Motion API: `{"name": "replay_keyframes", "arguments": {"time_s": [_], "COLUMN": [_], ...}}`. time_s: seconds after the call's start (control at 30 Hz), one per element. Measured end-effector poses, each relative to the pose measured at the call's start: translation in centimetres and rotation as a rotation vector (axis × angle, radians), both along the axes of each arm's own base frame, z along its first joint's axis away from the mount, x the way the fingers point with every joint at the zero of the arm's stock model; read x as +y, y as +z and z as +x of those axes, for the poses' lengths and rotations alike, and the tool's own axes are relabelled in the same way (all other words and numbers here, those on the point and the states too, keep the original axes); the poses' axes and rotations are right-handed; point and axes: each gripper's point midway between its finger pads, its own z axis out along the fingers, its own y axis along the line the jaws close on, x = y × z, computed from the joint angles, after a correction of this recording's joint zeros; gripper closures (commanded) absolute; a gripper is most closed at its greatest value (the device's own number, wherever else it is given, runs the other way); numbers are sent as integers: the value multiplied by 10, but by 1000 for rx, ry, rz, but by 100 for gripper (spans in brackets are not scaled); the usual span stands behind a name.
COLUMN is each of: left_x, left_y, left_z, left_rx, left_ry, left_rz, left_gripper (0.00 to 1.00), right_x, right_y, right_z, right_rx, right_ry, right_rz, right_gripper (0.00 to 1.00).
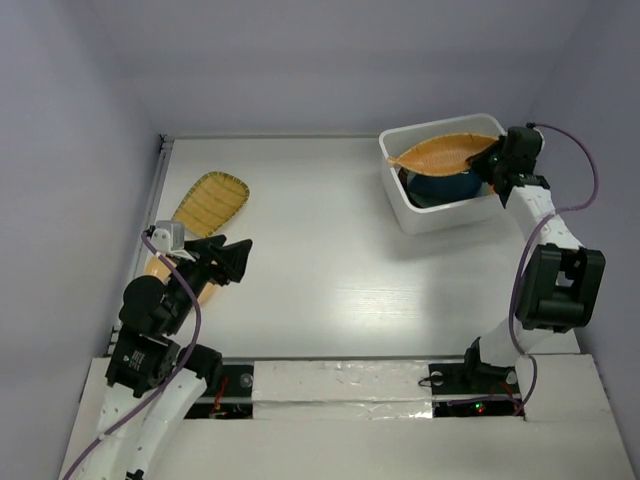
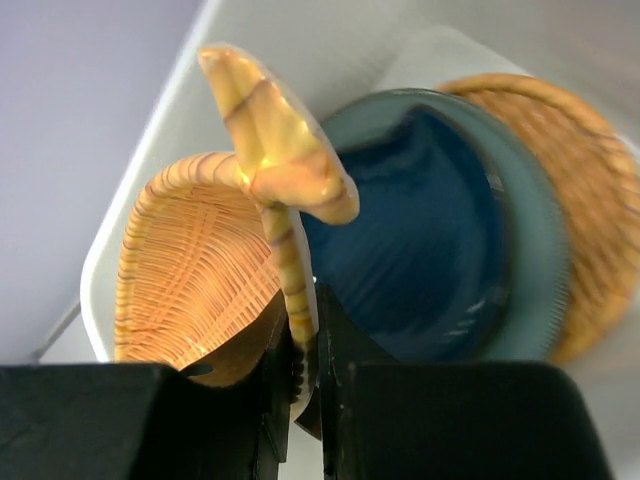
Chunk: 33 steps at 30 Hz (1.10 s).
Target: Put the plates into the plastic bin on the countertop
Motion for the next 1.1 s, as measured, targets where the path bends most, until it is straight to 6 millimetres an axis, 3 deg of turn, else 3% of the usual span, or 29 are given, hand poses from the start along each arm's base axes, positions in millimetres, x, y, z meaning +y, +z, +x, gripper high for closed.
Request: {"name": "replay_keyframes", "arguments": {"time_s": [0.1,0.23,0.5,0.57,0.6,0.63,0.7,0.8,0.87,0.93,0.97,1.0,1.07,1.1], "left_x": [-1,-1,0,0,0,0,0,0,0,0,0,0,0,0], "left_y": [1,1,0,0,0,0,0,0,0,0,0,0,0,0], "left_z": [-2,-2,-2,-2,-2,-3,-3,-3,-2,-2,-2,-2,-2,-2], "left_rx": [-6,-7,-9,-9,-9,-9,-9,-8,-8,-7,-6,-6,-6,-6], "left_ry": [-8,-5,0,0,-1,-2,-2,-3,-2,-2,-3,-3,-3,-3], "left_rz": [1,2,0,0,0,0,1,1,1,1,1,2,2,2], "left_gripper": [36,36,36,36,36,36,36,36,36,36,37,40,45,51], "right_x": [-19,-42,-34,-30,-29,-29,-27,-27,-27,-25,-22,-16,3,19], "right_y": [-4,-25,-44,-47,-47,-46,-35,-17,-8,8,20,33,64,80], "right_z": [-15,-30,-23,-19,-19,-19,-15,-14,-21,-29,-34,-39,-53,-58], "right_rx": [-2,61,115,119,120,123,103,72,68,39,12,-20,-110,-164], "right_ry": [-32,-76,2,25,34,36,50,53,50,53,58,68,101,131], "right_rz": [-2,-45,-68,-59,-56,-56,-67,-95,-97,-98,-98,-96,-93,-92], "right_gripper": [100,100,98,84,57,56,23,16,17,25,34,62,91,100]}}
